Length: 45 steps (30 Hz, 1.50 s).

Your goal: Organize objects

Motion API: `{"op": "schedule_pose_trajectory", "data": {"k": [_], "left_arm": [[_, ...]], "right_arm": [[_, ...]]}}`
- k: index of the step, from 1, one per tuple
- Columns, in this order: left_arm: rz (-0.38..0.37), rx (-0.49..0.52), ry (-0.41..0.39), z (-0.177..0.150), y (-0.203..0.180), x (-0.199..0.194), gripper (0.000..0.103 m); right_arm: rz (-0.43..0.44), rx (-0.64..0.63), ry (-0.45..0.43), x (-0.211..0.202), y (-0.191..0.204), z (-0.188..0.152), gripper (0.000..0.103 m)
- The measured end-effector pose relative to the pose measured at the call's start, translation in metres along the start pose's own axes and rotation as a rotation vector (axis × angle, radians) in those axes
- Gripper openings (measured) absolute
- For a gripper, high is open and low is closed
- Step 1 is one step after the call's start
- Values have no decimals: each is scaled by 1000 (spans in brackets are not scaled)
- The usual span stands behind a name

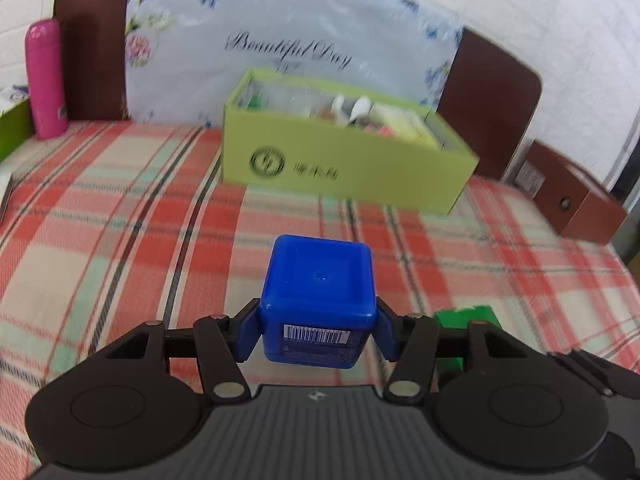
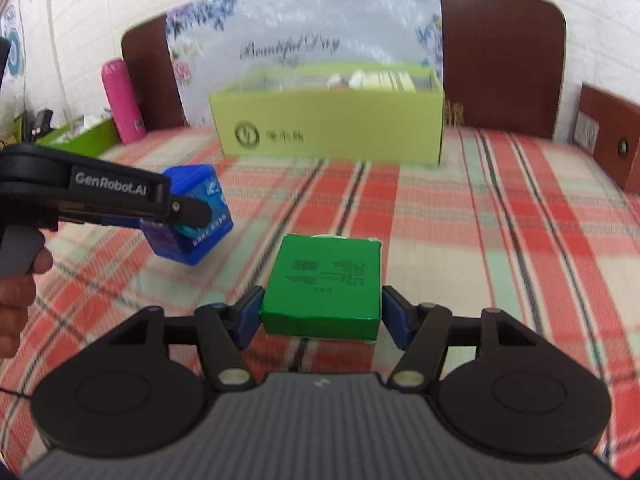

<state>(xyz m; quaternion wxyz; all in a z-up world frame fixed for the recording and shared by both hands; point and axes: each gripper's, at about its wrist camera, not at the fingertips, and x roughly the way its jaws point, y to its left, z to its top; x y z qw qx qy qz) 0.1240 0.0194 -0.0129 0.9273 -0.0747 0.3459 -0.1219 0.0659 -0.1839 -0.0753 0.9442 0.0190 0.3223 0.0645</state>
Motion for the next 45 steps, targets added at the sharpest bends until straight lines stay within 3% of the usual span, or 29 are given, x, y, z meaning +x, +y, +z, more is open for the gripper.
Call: {"op": "schedule_pose_trajectory", "data": {"k": [8, 13, 18, 19, 20, 21, 22, 24, 27, 30, 35, 40, 42, 45], "left_arm": [[-86, 14, -149, 88, -25, -6, 59], [-86, 16, -195, 140, -36, 25, 59], [-58, 26, -210, 166, -39, 66, 59], [-61, 30, -220, 168, -38, 74, 60], [-60, 29, -225, 169, -35, 83, 70], [-46, 26, -213, 169, -33, 91, 79], [-19, 20, -201, 168, -29, 97, 85], [-2, 10, -199, 160, -20, 101, 85], [-8, -3, -214, 148, -8, 98, 85], [-7, -8, -222, 139, -4, 91, 85], [9, -2, -243, 130, -10, 69, 85], [39, 14, -295, 117, -20, 24, 88], [14, 26, -295, 110, -24, 5, 89], [-1, 59, -300, 93, -32, -23, 100]], "right_arm": [[-38, -71, -191, 5, -14, 87, 62], [-89, -84, -246, 45, -26, 133, 62], [-118, -66, -256, 93, -35, 161, 63], [-115, -65, -259, 105, -36, 165, 64], [-108, -63, -261, 114, -37, 167, 68], [-109, -66, -250, 124, -38, 168, 86], [-135, -66, -235, 133, -40, 167, 93], [-151, -73, -244, 136, -42, 160, 94], [-161, -86, -294, 129, -40, 143, 103], [-175, -93, -317, 121, -36, 134, 103], [-174, -79, -280, 107, -32, 133, 103], [-164, -70, -284, 63, -25, 131, 103], [-171, -68, -282, 43, -25, 128, 103], [-178, -58, -268, 14, -24, 120, 103]]}}
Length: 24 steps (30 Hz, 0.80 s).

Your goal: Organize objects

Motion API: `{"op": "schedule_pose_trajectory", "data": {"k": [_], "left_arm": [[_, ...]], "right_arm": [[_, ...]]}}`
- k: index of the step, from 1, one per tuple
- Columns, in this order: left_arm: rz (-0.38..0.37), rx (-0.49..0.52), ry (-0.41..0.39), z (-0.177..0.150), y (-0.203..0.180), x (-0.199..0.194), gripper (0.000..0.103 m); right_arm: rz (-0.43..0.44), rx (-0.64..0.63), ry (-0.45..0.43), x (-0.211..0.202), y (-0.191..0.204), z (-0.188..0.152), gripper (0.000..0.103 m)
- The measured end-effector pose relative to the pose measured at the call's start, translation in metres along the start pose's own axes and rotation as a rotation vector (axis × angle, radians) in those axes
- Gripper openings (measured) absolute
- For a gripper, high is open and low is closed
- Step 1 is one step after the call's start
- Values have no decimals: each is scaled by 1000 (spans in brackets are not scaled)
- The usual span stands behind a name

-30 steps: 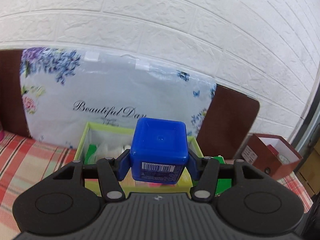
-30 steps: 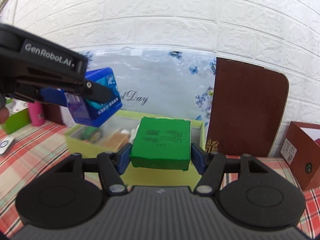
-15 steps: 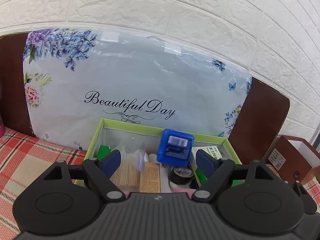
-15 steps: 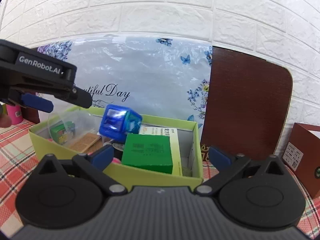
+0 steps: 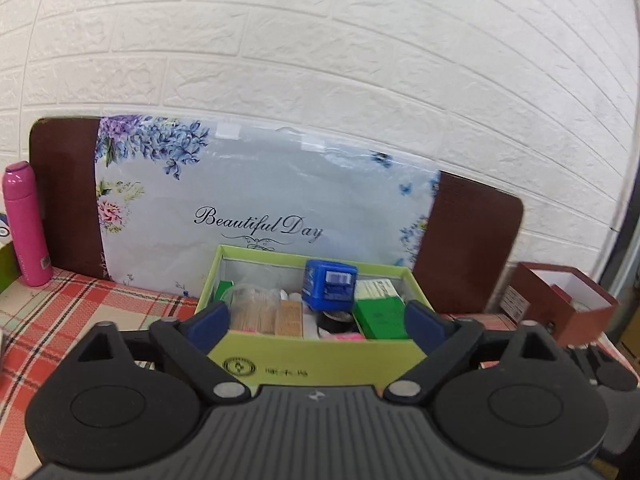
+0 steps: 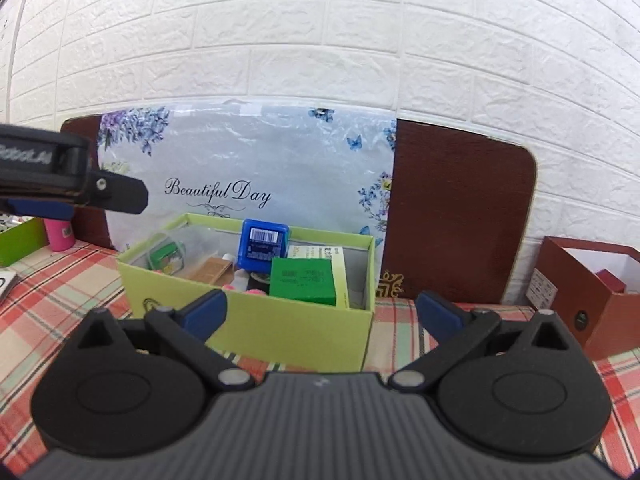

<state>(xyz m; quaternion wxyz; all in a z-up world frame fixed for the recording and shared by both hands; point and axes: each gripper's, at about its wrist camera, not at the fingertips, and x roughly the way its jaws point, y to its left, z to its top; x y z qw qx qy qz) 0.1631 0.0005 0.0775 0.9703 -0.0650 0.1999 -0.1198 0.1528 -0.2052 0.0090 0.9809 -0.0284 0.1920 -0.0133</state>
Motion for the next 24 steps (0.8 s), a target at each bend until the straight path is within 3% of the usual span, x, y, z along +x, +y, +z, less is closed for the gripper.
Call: {"op": "schedule_pose_trajectory", "data": {"k": [5, 12, 24], "left_arm": [[100, 57, -22, -28, -14, -46, 103], [184, 75, 92, -68, -23, -70, 103], [217, 98, 137, -93, -28, -82, 103]], "right_arm": [[-7, 40, 36, -45, -5, -16, 103], [0, 46, 98, -86, 3, -54, 103], [3, 84, 147, -104, 6, -73, 103]]}}
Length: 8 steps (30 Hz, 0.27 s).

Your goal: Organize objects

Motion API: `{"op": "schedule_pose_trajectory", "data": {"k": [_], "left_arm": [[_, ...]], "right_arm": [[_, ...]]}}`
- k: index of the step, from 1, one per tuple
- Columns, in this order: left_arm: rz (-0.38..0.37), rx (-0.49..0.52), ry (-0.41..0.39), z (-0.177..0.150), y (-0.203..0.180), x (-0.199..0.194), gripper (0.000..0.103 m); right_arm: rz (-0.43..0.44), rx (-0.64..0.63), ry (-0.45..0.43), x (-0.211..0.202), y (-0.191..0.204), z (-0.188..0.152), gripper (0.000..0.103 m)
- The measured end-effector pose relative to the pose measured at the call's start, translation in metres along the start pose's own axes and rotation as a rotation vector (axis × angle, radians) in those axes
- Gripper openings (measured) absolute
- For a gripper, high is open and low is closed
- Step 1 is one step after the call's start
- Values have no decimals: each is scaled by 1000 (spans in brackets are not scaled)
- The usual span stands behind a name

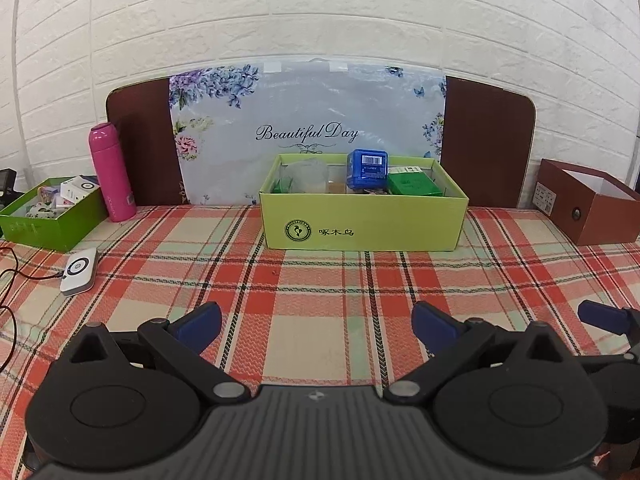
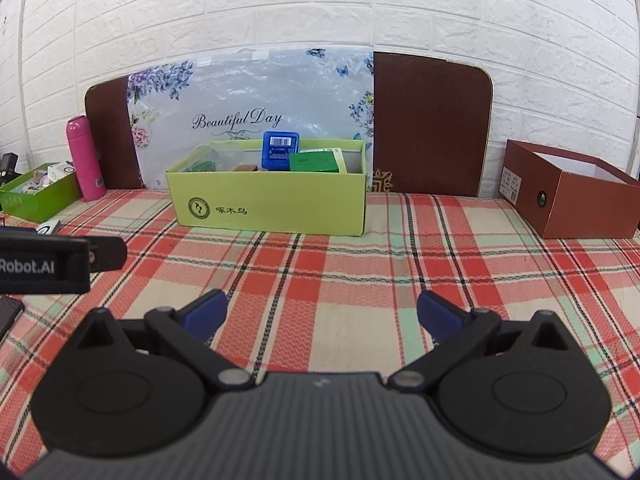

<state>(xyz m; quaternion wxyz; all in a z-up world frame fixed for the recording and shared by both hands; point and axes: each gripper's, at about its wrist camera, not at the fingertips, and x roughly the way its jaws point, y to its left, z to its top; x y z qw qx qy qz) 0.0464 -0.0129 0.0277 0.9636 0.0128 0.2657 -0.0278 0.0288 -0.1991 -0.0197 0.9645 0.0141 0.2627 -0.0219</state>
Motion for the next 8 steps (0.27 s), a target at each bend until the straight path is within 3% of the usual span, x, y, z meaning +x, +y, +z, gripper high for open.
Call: {"op": "schedule_pose_trajectory", "data": {"k": [8], "left_arm": [[-5, -14, -2, -2, 3, 1, 103]], "right_arm": [[9, -7, 7, 4, 5, 2, 103]]}}
